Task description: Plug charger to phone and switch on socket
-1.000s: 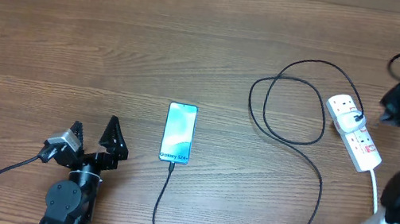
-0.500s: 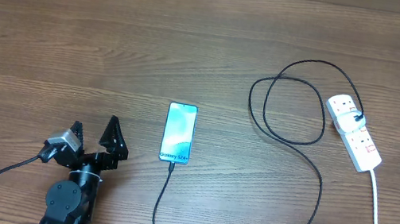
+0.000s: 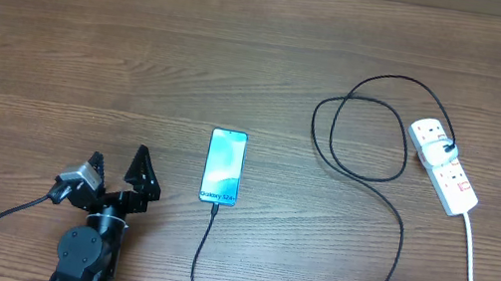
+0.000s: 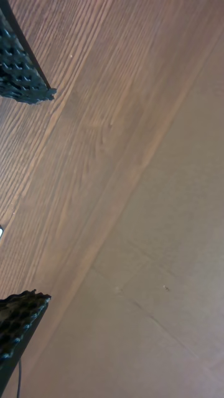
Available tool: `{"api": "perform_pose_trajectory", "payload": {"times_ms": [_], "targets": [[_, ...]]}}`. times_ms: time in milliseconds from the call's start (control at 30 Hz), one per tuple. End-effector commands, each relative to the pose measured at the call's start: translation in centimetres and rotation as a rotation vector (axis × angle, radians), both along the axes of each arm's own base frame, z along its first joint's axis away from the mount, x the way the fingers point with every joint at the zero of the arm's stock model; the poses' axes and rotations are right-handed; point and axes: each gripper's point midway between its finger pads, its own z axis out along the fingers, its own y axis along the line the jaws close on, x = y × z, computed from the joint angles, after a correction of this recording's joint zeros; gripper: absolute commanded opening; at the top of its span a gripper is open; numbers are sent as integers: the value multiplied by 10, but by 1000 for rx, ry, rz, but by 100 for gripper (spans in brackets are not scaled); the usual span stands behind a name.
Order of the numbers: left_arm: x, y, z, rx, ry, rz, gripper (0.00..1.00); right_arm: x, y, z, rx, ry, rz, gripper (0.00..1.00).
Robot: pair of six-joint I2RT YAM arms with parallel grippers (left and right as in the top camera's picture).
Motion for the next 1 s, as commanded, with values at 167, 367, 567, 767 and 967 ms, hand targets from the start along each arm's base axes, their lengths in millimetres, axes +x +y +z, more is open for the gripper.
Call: {"api": "perform_pose_trajectory", "payload": {"times_ms": [167, 367, 567, 767, 967], "targets": [[0, 0, 0, -7, -5, 0, 100, -38, -44, -44, 80, -31, -264, 100], [0, 0, 0, -6, -5, 0, 100, -74, -79, -80, -174, -150, -539, 100], [0, 0, 0, -7, -5, 1, 100, -96, -105, -112, -237, -168, -707, 100], [0, 0, 0, -7, -5, 0, 99, -114, -129, -132, -228, -177, -885, 100], [0, 0, 0, -7, -5, 0, 100, -116, -146, -138, -285, -170, -1058, 100]]}}
